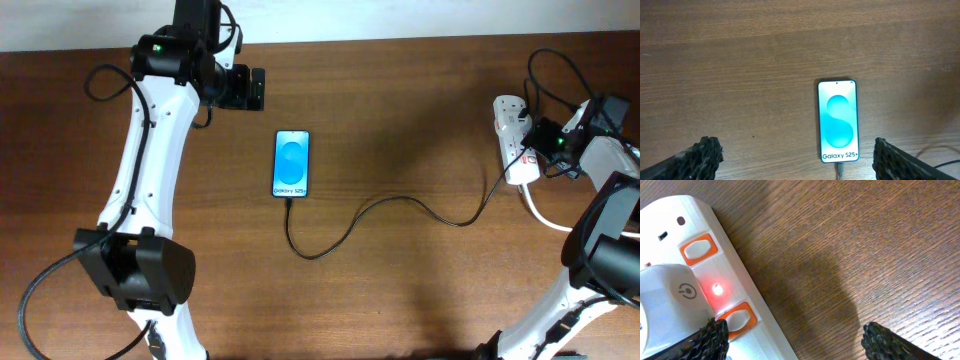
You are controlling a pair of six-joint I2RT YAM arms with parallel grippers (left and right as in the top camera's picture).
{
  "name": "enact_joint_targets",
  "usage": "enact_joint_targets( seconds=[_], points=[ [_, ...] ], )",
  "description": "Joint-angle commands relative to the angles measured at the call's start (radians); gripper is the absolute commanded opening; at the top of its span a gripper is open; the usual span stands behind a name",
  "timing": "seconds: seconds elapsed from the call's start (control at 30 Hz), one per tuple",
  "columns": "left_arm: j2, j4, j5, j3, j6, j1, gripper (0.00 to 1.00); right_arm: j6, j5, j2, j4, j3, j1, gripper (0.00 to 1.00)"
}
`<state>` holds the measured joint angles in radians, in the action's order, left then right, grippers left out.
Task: Plug charger to phone and switch on socket
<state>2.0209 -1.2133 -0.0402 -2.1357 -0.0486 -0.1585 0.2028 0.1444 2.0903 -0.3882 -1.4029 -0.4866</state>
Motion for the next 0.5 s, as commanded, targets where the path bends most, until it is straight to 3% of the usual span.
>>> enact_joint_targets(
  seconds=[0.0, 0.13, 0.27, 0.37, 0.47],
  points=[
    [-0.011, 0.0, 0.011, -0.009, 0.001, 0.002, 1.0, -0.03, 0.026, 0.039, -0.033, -0.01, -0.011, 0.98],
    [-0.011, 0.0, 0.011, -0.009, 0.001, 0.002, 0.99, -0.031, -0.025, -0.037, -0.187, -0.183, -0.079, 0.98],
    [-0.011, 0.0, 0.011, -0.009, 0.001, 0.002, 0.99, -0.103, -0.013, -0.173, -0.499, -0.441, -0.089, 0.98],
    [-0.011, 0.0, 0.011, -0.009, 0.001, 0.002, 0.99, -0.2, 0.194, -0.365, -0.623, -0.502, -0.033, 0.98],
    [-0.011, 0.0, 0.011, -0.009, 0.001, 0.002, 0.99, -0.2, 0.226, -0.52, -0.723, -0.502, 0.092, 0.98]
  ],
)
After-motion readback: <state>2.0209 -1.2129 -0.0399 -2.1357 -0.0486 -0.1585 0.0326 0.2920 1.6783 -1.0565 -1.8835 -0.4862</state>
